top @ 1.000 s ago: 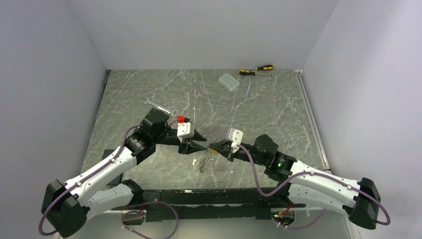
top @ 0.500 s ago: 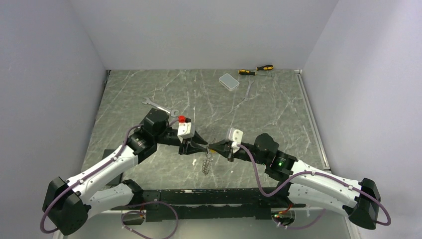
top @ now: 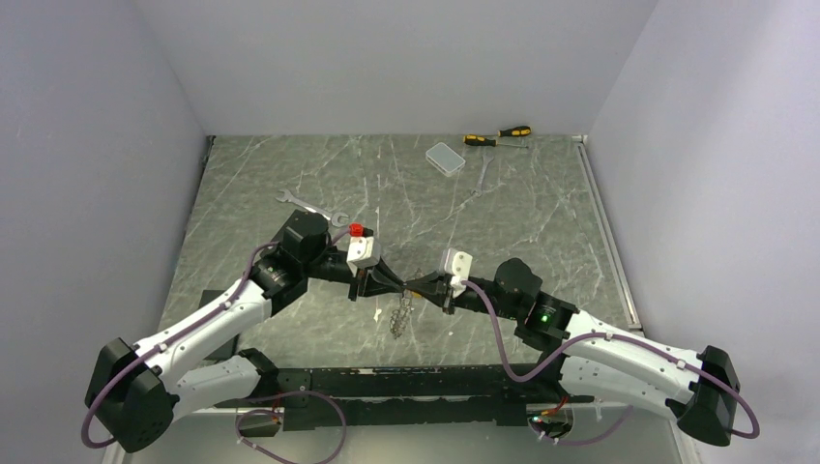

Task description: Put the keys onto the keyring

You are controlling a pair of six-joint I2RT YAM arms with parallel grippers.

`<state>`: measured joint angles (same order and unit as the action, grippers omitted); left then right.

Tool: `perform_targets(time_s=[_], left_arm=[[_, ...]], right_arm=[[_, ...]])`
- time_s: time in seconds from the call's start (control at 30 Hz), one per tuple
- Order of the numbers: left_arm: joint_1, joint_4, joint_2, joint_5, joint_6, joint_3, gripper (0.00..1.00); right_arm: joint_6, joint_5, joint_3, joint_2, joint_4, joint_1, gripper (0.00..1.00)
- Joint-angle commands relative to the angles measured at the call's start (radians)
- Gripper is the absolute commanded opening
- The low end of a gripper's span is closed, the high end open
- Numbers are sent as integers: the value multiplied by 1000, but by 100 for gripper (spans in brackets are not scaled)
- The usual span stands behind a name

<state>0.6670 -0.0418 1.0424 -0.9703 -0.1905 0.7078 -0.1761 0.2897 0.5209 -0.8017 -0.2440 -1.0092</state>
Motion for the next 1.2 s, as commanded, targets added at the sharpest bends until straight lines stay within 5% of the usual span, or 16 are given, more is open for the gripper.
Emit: perform_targets(time_s=[0.0,0.13,0.47,0.8,1.17], left_arm=[[-4,-50,-6,-17,16,33,13],[-3,-34,-11,-4,4,35,0],[-3,172,-28,96,-136,80,0],[-2,358,-8,206,-248,156,0],[39,557,80,321,-367,283,0]], right_arm=[[-1,29,50,16,-81,1,0],[0,28,47,14,-84,1,0],[-5,-25,49,-3,-27,1,0],[-59,-63,96,12,137,1,37],[-79,1,244,-79,286,3,48]])
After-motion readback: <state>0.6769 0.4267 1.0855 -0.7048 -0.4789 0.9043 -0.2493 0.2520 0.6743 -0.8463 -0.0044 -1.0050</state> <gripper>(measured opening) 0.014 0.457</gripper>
